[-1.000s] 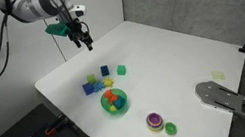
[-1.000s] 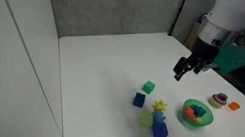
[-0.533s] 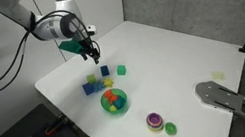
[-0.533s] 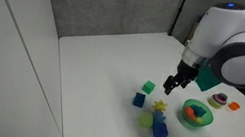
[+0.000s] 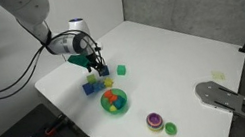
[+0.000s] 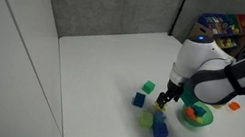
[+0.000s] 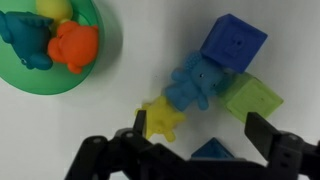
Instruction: Put the round yellow toy in the bowl
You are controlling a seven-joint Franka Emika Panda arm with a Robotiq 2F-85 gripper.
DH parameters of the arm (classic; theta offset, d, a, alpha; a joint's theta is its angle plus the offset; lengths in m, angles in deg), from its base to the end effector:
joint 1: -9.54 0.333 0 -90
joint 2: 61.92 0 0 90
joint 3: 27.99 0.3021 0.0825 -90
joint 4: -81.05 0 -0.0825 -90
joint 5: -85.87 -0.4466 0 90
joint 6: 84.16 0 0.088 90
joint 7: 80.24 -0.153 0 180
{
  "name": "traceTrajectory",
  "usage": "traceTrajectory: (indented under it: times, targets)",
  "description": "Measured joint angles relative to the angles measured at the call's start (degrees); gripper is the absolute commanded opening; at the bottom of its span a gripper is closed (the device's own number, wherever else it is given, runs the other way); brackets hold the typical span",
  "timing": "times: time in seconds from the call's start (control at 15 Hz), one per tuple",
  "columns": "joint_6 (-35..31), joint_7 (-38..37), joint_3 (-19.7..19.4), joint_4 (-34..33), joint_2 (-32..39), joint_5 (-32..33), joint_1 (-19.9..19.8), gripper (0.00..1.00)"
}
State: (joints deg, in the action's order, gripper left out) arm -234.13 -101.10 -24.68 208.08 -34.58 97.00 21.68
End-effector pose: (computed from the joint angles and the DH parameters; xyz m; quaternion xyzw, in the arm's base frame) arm 0.5346 0.1521 0.0377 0.9982 0.0360 -0.0250 0.0419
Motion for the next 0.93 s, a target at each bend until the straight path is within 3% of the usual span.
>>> traceTrajectory:
  times: [0.27,0.6,0.67,0.73,0.93]
  targets:
    - [-0.03,-0.08,-4.27,-3.06,4.04,0.40,3.14,1.00]
    - [-1.84,-0.12,-6.79,-5.61,7.89,0.40,4.49,1.00]
    - [-2.50,-0.12,-7.05,-6.02,8.65,0.40,4.50,0.75]
    - [-3.35,-0.12,-7.30,-6.41,9.47,0.40,4.51,0.75]
    - [-5.30,-0.12,-8.10,-7.56,11.76,0.40,4.77,0.49]
